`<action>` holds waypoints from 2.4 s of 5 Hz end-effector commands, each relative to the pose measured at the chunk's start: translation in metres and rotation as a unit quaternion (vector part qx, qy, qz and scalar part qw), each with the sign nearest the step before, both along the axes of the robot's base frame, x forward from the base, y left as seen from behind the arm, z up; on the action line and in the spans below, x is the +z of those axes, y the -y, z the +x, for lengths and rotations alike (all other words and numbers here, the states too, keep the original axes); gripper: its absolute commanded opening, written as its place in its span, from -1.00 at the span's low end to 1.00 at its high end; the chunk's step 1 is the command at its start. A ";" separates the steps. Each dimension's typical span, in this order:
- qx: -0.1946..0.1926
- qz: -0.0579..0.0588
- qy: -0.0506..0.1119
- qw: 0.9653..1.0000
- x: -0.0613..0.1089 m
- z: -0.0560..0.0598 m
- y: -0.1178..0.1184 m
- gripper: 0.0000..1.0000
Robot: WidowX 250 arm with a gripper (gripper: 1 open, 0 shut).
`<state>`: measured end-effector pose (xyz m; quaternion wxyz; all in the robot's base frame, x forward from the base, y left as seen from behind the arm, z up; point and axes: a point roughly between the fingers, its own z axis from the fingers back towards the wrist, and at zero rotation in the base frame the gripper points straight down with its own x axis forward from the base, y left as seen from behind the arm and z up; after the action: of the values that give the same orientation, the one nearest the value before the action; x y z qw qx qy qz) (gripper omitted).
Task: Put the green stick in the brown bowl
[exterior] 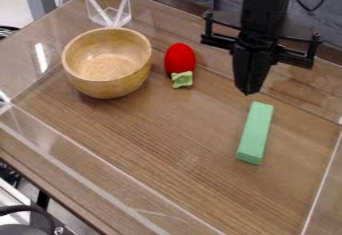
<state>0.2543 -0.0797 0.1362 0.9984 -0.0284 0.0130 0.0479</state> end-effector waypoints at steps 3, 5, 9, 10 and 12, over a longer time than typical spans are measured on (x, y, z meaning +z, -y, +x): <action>-0.011 0.000 0.017 1.000 0.015 -0.007 0.001 -1.00; -0.032 0.001 0.011 0.999 0.012 -0.021 -0.010 -1.00; -0.014 -0.005 0.018 1.000 0.029 -0.005 0.000 -1.00; -0.005 -0.006 0.018 1.000 0.040 -0.002 -0.005 -1.00; -0.015 -0.002 0.004 1.000 0.010 0.009 -0.005 1.00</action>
<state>0.2593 -0.0771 0.1367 0.9989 -0.0252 0.0285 0.0283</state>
